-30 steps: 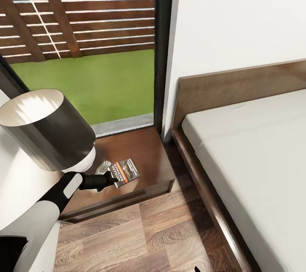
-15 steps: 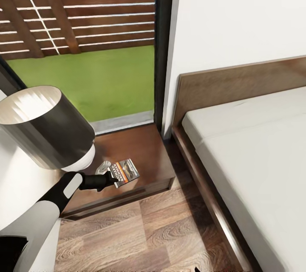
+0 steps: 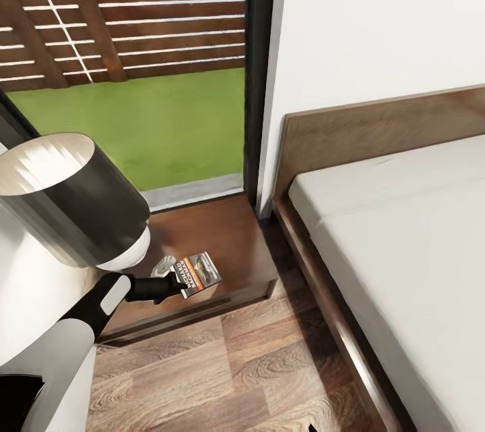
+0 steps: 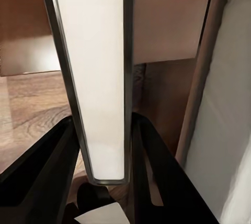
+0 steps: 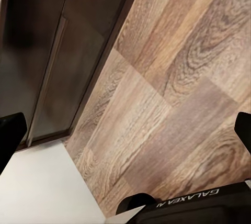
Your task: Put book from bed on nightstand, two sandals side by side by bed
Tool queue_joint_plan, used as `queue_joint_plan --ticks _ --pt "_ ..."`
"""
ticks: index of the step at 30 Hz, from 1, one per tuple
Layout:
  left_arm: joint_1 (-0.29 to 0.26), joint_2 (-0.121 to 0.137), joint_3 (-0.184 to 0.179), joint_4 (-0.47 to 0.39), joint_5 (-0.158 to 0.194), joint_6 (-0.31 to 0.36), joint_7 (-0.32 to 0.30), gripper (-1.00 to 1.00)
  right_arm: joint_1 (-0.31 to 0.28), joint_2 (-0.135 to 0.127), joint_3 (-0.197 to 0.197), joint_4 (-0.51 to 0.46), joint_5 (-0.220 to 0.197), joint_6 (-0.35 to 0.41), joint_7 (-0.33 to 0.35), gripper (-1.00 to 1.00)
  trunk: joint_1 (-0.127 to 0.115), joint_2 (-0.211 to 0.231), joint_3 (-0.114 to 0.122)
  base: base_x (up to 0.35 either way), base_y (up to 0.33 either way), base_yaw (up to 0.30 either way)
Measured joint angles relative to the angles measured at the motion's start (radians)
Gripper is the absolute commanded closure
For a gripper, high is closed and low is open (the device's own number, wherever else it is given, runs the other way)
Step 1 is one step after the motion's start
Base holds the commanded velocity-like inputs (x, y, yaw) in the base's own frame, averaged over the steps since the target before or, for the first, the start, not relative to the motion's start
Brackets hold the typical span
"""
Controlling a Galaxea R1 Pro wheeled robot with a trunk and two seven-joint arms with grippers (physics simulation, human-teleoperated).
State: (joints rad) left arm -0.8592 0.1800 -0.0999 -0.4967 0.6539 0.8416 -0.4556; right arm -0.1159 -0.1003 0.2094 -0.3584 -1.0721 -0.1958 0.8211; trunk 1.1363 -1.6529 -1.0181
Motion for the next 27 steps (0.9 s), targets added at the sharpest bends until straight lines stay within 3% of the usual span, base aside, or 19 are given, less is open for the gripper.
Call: queue_joint_plan --ticks 27 --pt "0.0 0.0 0.002 -0.011 0.004 0.001 0.0 1.0 0.0 0.0 0.0 0.0 0.0 0.0 0.001 -1.0 0.0 0.0 -0.021 0.0 0.0 0.0"
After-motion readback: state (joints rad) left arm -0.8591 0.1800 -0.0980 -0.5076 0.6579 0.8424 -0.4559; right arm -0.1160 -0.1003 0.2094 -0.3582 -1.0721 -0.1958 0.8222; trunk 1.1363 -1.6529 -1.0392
